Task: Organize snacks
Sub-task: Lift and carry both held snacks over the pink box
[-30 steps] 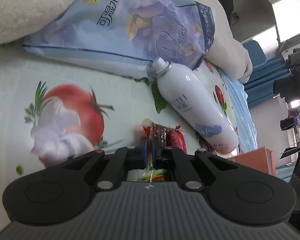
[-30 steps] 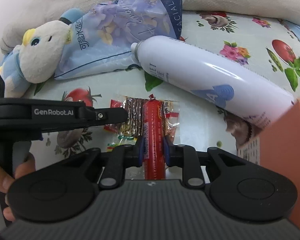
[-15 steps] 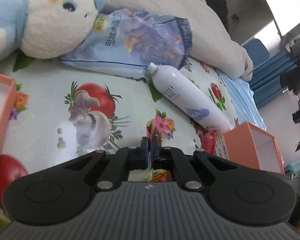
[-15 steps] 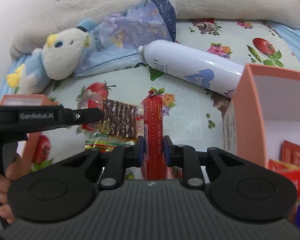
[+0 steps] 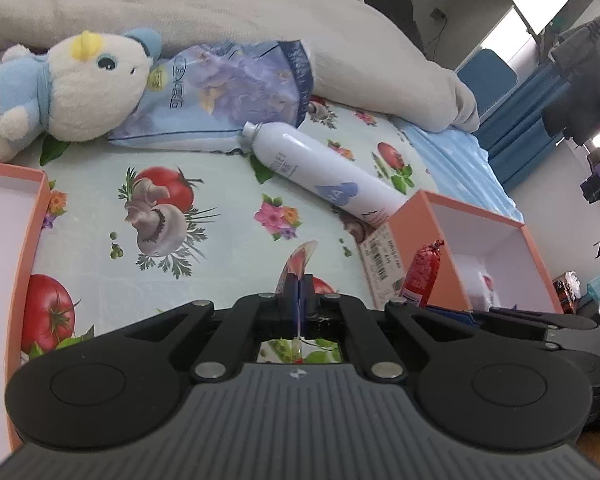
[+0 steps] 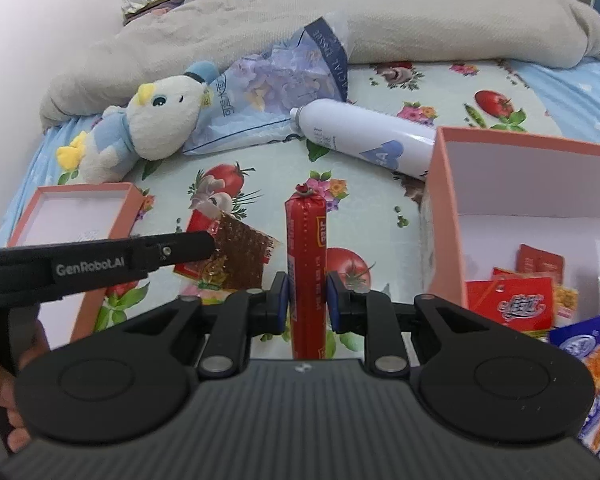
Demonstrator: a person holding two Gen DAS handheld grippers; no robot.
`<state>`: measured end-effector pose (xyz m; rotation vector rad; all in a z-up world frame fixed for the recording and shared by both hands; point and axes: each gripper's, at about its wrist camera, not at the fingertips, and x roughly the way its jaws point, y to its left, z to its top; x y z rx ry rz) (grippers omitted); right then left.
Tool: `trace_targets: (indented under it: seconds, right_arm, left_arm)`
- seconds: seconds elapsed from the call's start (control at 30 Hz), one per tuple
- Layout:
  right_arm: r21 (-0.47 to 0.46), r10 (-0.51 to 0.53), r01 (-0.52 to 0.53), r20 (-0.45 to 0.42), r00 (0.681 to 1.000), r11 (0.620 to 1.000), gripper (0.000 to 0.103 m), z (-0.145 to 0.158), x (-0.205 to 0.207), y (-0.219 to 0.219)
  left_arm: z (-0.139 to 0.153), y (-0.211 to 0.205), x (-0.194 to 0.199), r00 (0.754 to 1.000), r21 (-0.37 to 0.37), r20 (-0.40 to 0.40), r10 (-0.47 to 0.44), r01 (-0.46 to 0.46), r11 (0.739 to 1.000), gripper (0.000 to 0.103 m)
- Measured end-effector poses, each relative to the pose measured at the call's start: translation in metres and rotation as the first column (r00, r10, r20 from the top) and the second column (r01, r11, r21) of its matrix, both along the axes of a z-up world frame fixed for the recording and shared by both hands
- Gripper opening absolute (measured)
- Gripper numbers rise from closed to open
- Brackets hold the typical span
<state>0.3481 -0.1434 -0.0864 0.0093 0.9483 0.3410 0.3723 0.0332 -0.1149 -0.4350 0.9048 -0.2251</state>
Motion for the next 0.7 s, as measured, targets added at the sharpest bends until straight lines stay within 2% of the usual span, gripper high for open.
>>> trace_targets:
  seconds: [0.1,0.27,0.5,0.7]
  right_arm:
    - [0.001,-0.01,0.01,0.015,1.0,1.0,0.023,0.014,-0.006,-0.006]
    - [0.003,-0.031,0.031,0.054,0.998,1.0,0.023,0.045,-0.011,-0.02]
    - [0.0,-0.06,0.061,0.12,0.991,0.998,0.023,0.09,-0.014,-0.045]
    - [-0.01,-0.089,0.092,0.172,0.981,0.996,0.023,0.119,-0.019,-0.072]
  left_arm:
    - [0.016,-0.004,-0.005,1.0,-0.008,-0.001,-0.002,0.002,1.0,0.001]
    - [0.051,-0.02,-0.01,0.999,0.031,0.028,-0.033,0.032,0.999,0.001]
    - [0.111,-0.046,-0.014,0.993,0.071,0.098,-0.071,0.065,0.995,0.001]
    - [0.155,-0.074,-0.012,0.982,0.072,0.157,-0.105,0.095,0.993,0.001]
